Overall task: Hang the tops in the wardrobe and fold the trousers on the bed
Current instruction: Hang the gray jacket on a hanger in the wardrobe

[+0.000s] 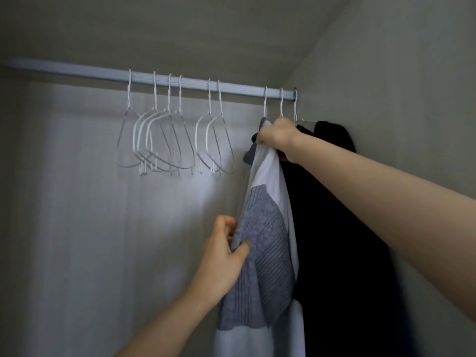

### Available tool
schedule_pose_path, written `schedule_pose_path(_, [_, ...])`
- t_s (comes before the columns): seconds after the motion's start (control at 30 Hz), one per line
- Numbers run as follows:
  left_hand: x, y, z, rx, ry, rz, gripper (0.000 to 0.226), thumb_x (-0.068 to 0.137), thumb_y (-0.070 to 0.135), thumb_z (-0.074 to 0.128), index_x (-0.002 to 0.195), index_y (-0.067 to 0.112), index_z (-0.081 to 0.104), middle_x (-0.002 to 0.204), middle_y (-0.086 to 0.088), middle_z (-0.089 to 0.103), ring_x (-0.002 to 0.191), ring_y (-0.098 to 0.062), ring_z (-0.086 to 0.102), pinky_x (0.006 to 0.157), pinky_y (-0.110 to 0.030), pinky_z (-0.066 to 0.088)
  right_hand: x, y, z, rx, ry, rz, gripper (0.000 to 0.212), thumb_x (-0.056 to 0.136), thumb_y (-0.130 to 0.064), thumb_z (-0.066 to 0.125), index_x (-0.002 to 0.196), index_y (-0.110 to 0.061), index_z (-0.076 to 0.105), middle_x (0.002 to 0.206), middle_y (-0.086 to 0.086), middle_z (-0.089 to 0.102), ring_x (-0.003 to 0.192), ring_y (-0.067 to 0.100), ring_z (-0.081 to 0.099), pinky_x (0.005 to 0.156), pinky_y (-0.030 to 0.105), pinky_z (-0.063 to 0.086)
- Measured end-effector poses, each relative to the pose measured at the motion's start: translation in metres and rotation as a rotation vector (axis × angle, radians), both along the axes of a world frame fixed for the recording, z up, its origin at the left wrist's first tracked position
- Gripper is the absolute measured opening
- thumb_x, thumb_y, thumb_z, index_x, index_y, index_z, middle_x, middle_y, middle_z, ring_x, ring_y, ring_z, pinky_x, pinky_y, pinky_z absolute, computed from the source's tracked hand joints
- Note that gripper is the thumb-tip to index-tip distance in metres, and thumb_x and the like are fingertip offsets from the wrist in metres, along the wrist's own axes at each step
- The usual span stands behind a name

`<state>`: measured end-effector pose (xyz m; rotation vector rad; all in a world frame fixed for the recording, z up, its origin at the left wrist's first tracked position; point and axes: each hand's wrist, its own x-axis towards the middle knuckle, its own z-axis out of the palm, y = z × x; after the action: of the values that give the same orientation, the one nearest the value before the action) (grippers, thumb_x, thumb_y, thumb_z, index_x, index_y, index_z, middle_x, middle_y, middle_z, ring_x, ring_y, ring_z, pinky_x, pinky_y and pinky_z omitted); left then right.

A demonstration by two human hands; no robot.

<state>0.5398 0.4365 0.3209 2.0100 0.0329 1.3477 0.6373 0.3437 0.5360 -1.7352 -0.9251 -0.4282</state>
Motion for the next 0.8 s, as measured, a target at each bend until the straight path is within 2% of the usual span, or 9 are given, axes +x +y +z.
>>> schedule_pose_path(0.03, [-0.002, -0.002, -0.004, -0.038, -0.006, -0.039, 0.017, 0.092, 0.008, 0.061, 0.097, 0.019, 0.049, 0.093, 0.0, 0.067, 0.086, -0.011, 0.067, 0.076, -0.024, 0.054, -0.002, -0.004, -0.007, -0.048, -0.014, -0.017, 0.015, 0.086, -0.012, 0.055, 0.099, -0.005, 0.051, 0.105, 0.013, 0.053, 0.098, 0.03, 0.057, 0.077, 0.035, 0.052])
schedule_pose_path(0.1, [-0.004, -0.003, -0.009, -0.066, 0.008, -0.082, 0.004, 0.097, 0.014, 0.057, 0.096, 0.012, 0.052, 0.088, 0.003, 0.068, 0.082, -0.007, 0.066, 0.074, -0.022, 0.052, -0.007, -0.012, -0.02, -0.117, -0.009, -0.017, 0.047, 0.085, -0.014, 0.054, 0.13, -0.01, 0.043, 0.118, 0.013, 0.051, 0.104, 0.031, 0.054, 0.078, 0.035, 0.05])
schedule_pose_path(0.17, [-0.006, -0.009, -0.012, -0.056, -0.004, -0.102, 0.009, 0.099, 0.016, 0.051, 0.095, 0.009, 0.055, 0.085, 0.005, 0.066, 0.08, -0.004, 0.063, 0.074, -0.019, 0.049, -0.015, -0.02, -0.036, -0.128, -0.015, 0.013, 0.061, 0.086, -0.017, 0.055, 0.143, -0.015, 0.031, 0.126, 0.015, 0.049, 0.104, 0.031, 0.053, 0.079, 0.036, 0.048])
schedule_pose_path(0.3, [-0.008, -0.023, -0.024, -0.058, -0.045, -0.074, 0.018, 0.099, 0.021, 0.053, 0.092, 0.005, 0.055, 0.085, -0.006, 0.065, 0.08, -0.014, 0.063, 0.077, -0.031, 0.049, -0.036, -0.028, -0.083, -0.109, -0.16, -0.045, 0.055, 0.088, -0.017, 0.053, 0.137, -0.009, 0.028, 0.125, 0.019, 0.048, 0.097, 0.031, 0.05, 0.076, 0.033, 0.039])
schedule_pose_path(0.37, [-0.008, -0.03, -0.033, -0.019, 0.002, -0.062, 0.019, 0.094, 0.026, 0.063, 0.093, 0.009, 0.055, 0.085, -0.001, 0.067, 0.082, -0.012, 0.065, 0.078, -0.034, 0.052, -0.046, -0.029, -0.109, -0.087, -0.254, -0.086, 0.053, 0.089, -0.015, 0.051, 0.135, -0.008, 0.026, 0.124, 0.019, 0.046, 0.103, 0.037, 0.051, 0.076, 0.034, 0.037])
schedule_pose_path(0.47, [-0.01, -0.039, -0.05, 0.03, 0.068, 0.001, 0.026, 0.084, 0.026, 0.071, 0.102, 0.019, 0.054, 0.094, 0.01, 0.067, 0.09, -0.005, 0.065, 0.08, -0.029, 0.053, -0.055, -0.036, -0.136, -0.059, -0.336, -0.099, 0.064, 0.089, -0.012, 0.052, 0.144, -0.011, 0.018, 0.122, 0.016, 0.045, 0.103, 0.036, 0.053, 0.076, 0.038, 0.042])
schedule_pose_path(0.57, [-0.018, -0.049, -0.063, 0.029, 0.063, 0.064, 0.04, 0.081, 0.018, 0.069, 0.117, 0.024, 0.052, 0.105, 0.012, 0.065, 0.097, -0.001, 0.063, 0.084, -0.025, 0.052, -0.057, -0.048, -0.153, -0.043, -0.355, -0.047, 0.071, 0.091, -0.013, 0.052, 0.149, -0.015, 0.012, 0.128, 0.015, 0.044, 0.107, 0.033, 0.051, 0.077, 0.035, 0.04])
schedule_pose_path(0.73, [-0.038, -0.065, -0.085, -0.036, 0.107, 0.161, 0.059, 0.082, 0.013, 0.065, 0.122, 0.05, 0.043, 0.116, 0.018, 0.063, 0.106, 0.001, 0.061, 0.088, -0.019, 0.05, -0.068, -0.073, -0.186, -0.009, -0.305, 0.128, 0.07, 0.092, -0.012, 0.054, 0.15, -0.016, 0.015, 0.144, 0.011, 0.039, 0.127, 0.026, 0.044, 0.095, 0.035, 0.043])
schedule_pose_path(0.8, [-0.049, -0.079, -0.097, -0.072, 0.119, 0.172, 0.061, 0.087, 0.007, 0.067, 0.132, 0.04, 0.044, 0.122, 0.019, 0.062, 0.112, 0.003, 0.059, 0.092, -0.016, 0.048, -0.072, -0.087, -0.202, 0.002, -0.295, 0.185, 0.07, 0.092, -0.013, 0.053, 0.151, -0.015, 0.016, 0.143, 0.01, 0.042, 0.127, 0.025, 0.045, 0.097, 0.035, 0.044])
